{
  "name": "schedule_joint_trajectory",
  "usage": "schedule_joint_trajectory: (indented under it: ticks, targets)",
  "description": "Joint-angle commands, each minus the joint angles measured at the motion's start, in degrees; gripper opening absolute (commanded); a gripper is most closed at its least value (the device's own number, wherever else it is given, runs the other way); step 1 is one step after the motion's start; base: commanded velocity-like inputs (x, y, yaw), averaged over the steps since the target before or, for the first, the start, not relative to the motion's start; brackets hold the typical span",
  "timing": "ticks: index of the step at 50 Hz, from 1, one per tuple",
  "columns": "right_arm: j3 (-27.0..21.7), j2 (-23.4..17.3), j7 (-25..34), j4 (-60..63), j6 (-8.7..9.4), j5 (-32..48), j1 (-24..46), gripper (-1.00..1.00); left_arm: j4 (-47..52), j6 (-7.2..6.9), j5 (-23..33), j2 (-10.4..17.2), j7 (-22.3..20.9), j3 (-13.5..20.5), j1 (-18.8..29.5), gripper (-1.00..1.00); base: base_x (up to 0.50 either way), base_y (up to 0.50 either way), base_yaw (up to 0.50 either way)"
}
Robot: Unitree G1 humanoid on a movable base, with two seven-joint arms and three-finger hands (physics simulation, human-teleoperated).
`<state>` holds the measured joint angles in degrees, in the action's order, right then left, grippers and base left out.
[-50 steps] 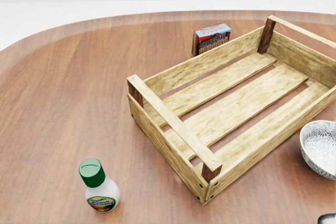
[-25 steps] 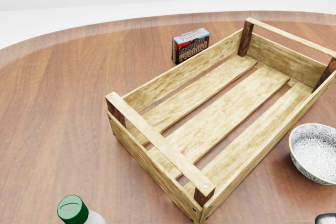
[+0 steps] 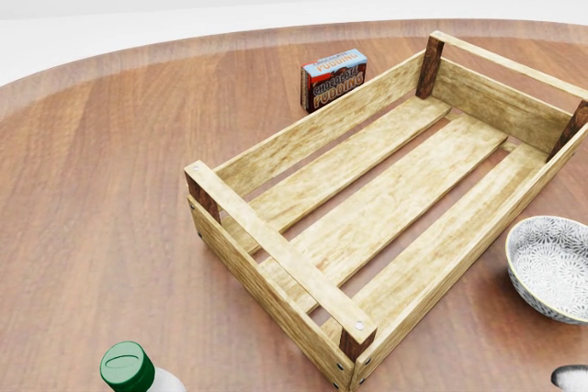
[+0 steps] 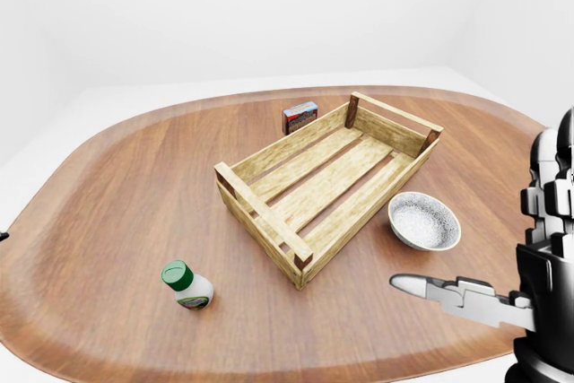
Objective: Pick up the salad dressing and put it in the tray.
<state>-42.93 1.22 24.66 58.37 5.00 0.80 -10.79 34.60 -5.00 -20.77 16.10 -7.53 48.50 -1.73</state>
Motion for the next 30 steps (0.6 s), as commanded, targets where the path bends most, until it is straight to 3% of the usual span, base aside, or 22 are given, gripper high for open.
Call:
schedule_joint_trajectory:
  ticks: [1,12,16,17,30]
  targets:
    - [-0.43,0.44,-2.83,0.81,0.00,-2.79,0.37,1.00,0.02,0.00,0.18,-0.08,0.05,-0.18,-0.01,1.00,0.00,0.00,0.00]
    - [2.80,-1.05,-8.18,-2.32,0.00,0.16,2.79,1.00,-0.68,0.00,0.23,-0.01,-0.16,-0.30,0.00,1.00,0.00,0.00,0.00]
    - [10.87,-4.30,-8.97,-2.78,0.00,1.42,5.80,1.00,-0.69,0.00,0.22,0.02,-0.13,-0.19,-0.03,1.00,0.00,0.00,0.00]
    - [38.79,-10.29,-13.12,-21.33,0.00,14.87,31.38,1.00,-0.30,0.00,0.46,0.14,0.10,-0.25,-0.04,1.00,0.00,0.00,0.00]
    - [42.05,-6.63,-11.16,-28.41,0.00,18.18,35.35,1.00,-0.21,0.00,0.52,0.15,-0.08,-0.02,0.13,1.00,0.00,0.00,0.00]
